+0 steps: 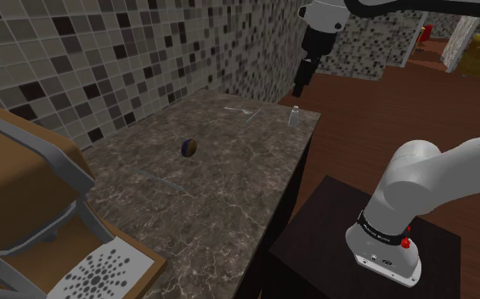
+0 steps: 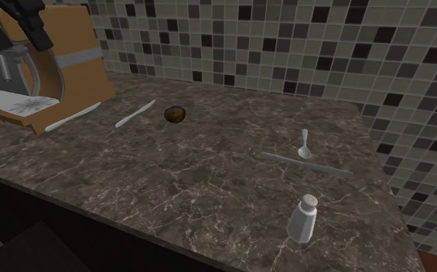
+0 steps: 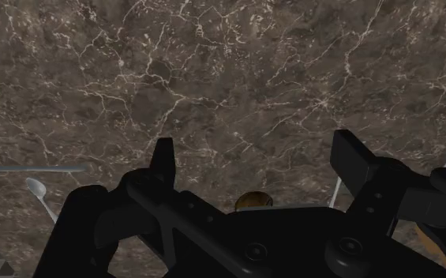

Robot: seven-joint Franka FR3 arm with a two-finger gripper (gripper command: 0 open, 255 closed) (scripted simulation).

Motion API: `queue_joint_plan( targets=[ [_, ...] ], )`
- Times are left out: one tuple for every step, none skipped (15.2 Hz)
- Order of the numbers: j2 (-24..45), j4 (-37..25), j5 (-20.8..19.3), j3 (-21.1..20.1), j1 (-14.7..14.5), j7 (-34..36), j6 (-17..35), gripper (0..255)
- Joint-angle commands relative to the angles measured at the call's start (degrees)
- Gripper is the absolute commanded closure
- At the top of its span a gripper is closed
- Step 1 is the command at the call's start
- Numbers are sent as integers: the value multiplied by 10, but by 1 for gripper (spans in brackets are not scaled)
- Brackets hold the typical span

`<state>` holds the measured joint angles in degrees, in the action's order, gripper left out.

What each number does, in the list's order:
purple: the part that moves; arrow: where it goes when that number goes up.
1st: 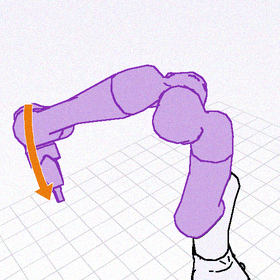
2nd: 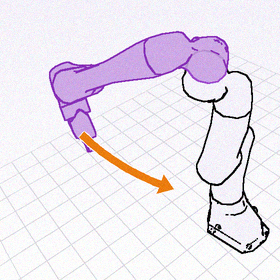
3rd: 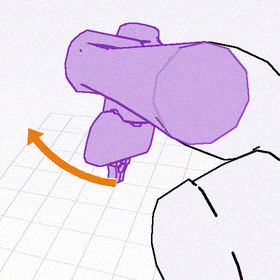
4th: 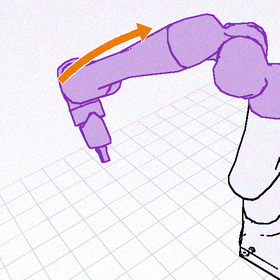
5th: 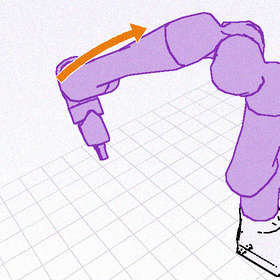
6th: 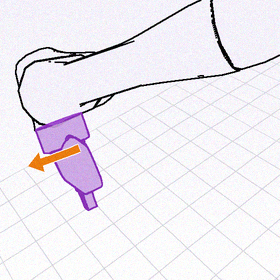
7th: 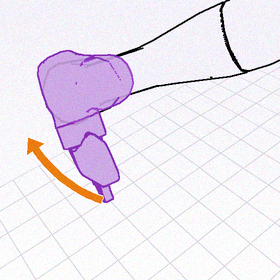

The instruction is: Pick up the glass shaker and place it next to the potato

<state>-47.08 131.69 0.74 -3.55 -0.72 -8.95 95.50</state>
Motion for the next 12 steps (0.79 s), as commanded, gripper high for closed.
queue_joint_plan(
  targets=[
    [0,0,0,0,0,0,0,0],
    [6,6,-6,10,3,-11,11,0],
    [13,12,-13,19,6,-22,21,0],
    [20,17,-19,29,10,-33,32,0],
    [28,21,-25,39,13,-44,43,0],
    [37,25,-31,48,16,-55,54,0],
    [47,28,-37,58,19,-65,66,0],
    [57,30,-42,68,23,-76,77,0],
    [68,32,-48,77,26,-87,88,0],
    [79,33,-53,87,29,-97,99,0],
    [91,33,-58,96,32,-108,111,0],
    [104,33,-62,106,35,-118,122,0]
  ],
)
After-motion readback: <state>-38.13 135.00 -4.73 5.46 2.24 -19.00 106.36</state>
